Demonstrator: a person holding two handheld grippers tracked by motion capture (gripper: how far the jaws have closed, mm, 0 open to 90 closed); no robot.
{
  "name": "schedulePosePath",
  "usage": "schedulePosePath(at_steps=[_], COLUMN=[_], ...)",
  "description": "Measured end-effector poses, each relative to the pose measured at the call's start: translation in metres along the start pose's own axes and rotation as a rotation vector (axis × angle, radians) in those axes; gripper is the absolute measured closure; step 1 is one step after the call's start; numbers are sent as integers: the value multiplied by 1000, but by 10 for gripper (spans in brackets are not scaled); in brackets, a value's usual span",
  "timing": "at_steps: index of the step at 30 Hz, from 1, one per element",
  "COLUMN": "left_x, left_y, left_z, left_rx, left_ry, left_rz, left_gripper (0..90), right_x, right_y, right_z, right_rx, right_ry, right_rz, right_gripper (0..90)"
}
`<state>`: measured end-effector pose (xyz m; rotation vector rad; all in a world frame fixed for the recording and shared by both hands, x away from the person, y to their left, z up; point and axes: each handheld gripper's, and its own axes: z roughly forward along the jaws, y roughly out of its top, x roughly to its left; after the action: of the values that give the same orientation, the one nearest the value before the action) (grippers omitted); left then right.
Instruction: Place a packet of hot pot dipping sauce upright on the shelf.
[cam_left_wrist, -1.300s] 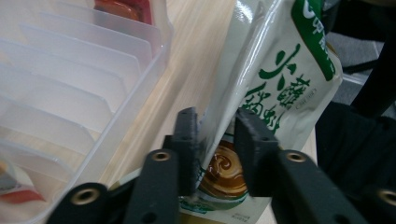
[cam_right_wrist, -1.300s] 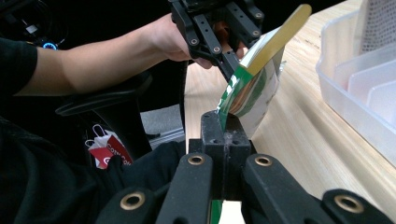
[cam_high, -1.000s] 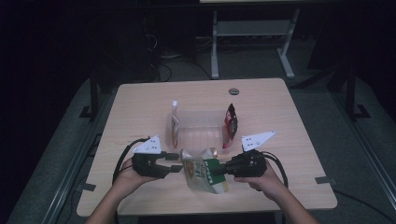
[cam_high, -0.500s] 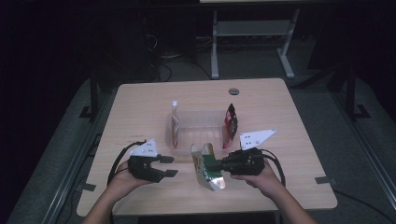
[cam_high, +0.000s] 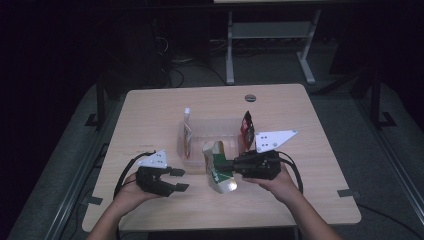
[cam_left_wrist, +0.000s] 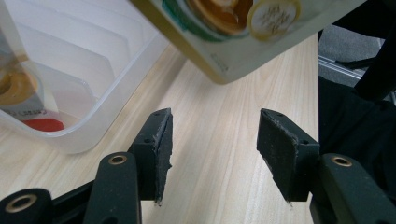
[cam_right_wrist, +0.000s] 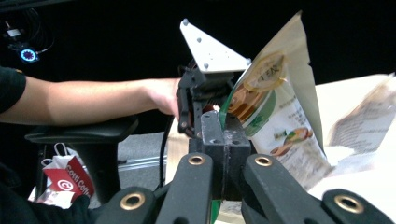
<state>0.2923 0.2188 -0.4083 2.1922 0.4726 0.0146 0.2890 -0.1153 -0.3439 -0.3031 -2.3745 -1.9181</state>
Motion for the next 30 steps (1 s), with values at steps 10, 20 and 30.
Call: schedulePosePath(at_steps=[10, 20, 30], left_x=[2, 3, 4], left_y=[-2, -5, -8], left_z=[2, 7, 12], left_rx=[22, 30, 58], left_ry=[-6, -1, 1], left_rz=[7, -8, -2], left_gripper=[423, 342, 265], right_x=[-8, -28, -47], right_y=[19, 39, 43], right_z=[-5, -3, 9], right_rx=[-42, -53, -38], right_ry=[-29, -67, -94], right_rz=[-28, -24, -5], right_gripper=[900, 900, 900])
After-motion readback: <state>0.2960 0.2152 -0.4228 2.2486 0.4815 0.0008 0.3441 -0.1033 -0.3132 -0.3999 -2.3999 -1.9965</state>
